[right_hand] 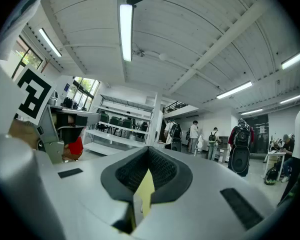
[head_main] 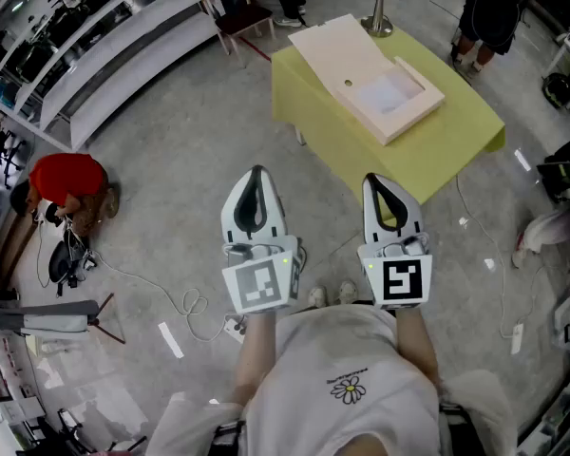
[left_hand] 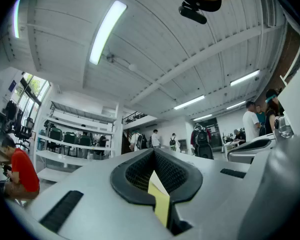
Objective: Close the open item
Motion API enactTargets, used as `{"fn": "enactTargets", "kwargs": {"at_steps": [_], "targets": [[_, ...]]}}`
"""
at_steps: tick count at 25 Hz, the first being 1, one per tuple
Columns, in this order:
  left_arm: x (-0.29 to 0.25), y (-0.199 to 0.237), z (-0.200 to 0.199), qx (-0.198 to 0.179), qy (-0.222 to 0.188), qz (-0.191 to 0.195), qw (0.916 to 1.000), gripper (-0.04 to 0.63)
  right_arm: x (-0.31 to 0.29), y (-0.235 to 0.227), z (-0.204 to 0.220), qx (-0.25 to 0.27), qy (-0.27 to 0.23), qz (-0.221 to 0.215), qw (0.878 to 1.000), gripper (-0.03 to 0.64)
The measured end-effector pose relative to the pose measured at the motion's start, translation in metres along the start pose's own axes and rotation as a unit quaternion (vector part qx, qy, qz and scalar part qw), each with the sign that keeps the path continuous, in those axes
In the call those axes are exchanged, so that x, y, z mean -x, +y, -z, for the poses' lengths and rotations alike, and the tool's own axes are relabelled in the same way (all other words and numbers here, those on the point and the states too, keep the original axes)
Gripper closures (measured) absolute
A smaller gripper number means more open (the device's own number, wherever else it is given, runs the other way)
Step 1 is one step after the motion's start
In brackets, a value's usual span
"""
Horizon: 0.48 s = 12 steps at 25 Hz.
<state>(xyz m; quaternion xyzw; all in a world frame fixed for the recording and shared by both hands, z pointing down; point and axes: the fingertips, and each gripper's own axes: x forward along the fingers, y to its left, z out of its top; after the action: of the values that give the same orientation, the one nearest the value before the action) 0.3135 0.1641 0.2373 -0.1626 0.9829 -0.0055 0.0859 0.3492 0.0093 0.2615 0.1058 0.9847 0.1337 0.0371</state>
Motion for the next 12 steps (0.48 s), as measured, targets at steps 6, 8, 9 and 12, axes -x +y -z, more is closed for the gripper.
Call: {"fn": "enactTargets", "kwargs": {"at_steps": [6, 8, 9, 12], "targets": [[-0.0018, -0.0039, 0.0014, 0.003, 0.000, -0.003, 1.0000, 0.581, 0.0025, -0.0074, 0.0046, -0.009, 0.004, 0.002, 1.000, 0.603], [-0.0019, -0.0030, 0.0015, 0.002, 0.000, -0.002, 1.0000, 0.580, 0.0031, -0.0081, 0.0040, -0.018, 0.005, 0.004, 1.000, 0.603], [-0.0022, -0.0022, 0.0010, 0.002, -0.001, -0.003, 1.0000, 0.581, 0.0029, -0.0079, 0.0036, -0.024, 0.005, 0.003, 1.000, 0.603], [-0.0018, -0.0003, 0.0012, 0.001, -0.005, -0.002, 1.0000, 0.581, 0.0026, -0.0061, 0.0022, -0.043, -0.002, 0.000, 0.999, 0.603]]}}
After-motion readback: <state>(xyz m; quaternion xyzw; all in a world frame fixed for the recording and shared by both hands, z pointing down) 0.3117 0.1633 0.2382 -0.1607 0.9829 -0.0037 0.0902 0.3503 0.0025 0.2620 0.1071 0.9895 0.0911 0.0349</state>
